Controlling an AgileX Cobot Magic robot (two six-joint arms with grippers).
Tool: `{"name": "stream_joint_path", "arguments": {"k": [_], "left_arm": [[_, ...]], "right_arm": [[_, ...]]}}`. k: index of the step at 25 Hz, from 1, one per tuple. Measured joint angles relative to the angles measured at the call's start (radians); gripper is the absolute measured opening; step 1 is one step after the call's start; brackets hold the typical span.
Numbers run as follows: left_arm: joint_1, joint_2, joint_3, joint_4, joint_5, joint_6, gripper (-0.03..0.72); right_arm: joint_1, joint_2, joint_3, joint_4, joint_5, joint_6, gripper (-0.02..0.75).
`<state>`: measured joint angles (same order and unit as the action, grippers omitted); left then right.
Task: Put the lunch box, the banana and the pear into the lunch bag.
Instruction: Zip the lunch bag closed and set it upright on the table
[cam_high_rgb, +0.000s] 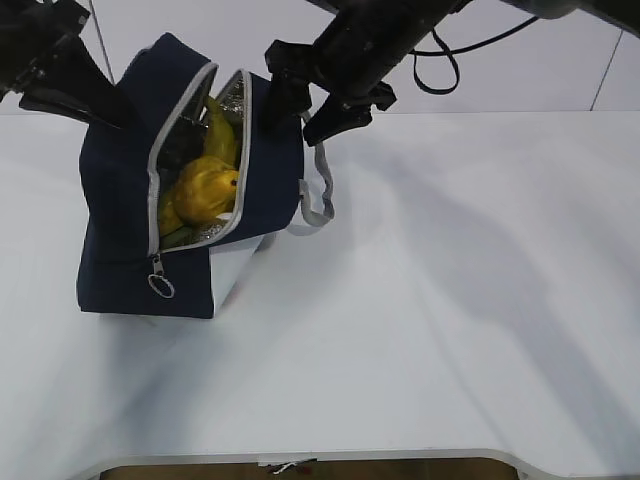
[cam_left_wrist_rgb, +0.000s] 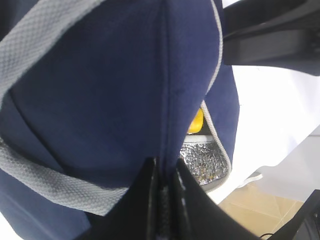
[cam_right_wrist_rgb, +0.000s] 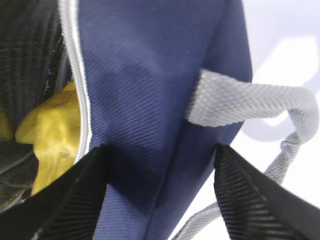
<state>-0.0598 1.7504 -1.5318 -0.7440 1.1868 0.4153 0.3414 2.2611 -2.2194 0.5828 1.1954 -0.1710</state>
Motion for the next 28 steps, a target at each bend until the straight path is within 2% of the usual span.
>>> {"name": "stream_joint_path", "arguments": {"k": [12, 14, 17, 23, 26, 28], "left_arm": [[0.000, 0.000, 0.000, 0.002, 0.000, 0.000, 0.014], [0.000, 0.000, 0.000, 0.002, 0.000, 0.000, 0.013], [0.000, 0.000, 0.000, 0.002, -0.002, 0.000, 0.013], [-0.014, 0.000, 0.000, 0.002, -0.009, 0.000, 0.013], [-0.056, 0.000, 0.000, 0.002, -0.020, 0.000, 0.013], [-0.093, 0.000, 0.000, -0.010, -0.040, 0.000, 0.013]], "right_arm": [[0.000, 0.050, 0.011, 0.002, -0.017, 0.002, 0.534], [0.000, 0.051, 0.011, 0.005, -0.017, 0.002, 0.515], [0.000, 0.051, 0.011, 0.029, -0.017, 0.002, 0.419], [0.000, 0.051, 0.011, 0.094, 0.014, -0.021, 0.038], [0.000, 0.046, 0.013, 0.087, 0.022, -0.028, 0.013], [0.000, 0.022, 0.017, 0.034, 0.029, -0.030, 0.013]]}}
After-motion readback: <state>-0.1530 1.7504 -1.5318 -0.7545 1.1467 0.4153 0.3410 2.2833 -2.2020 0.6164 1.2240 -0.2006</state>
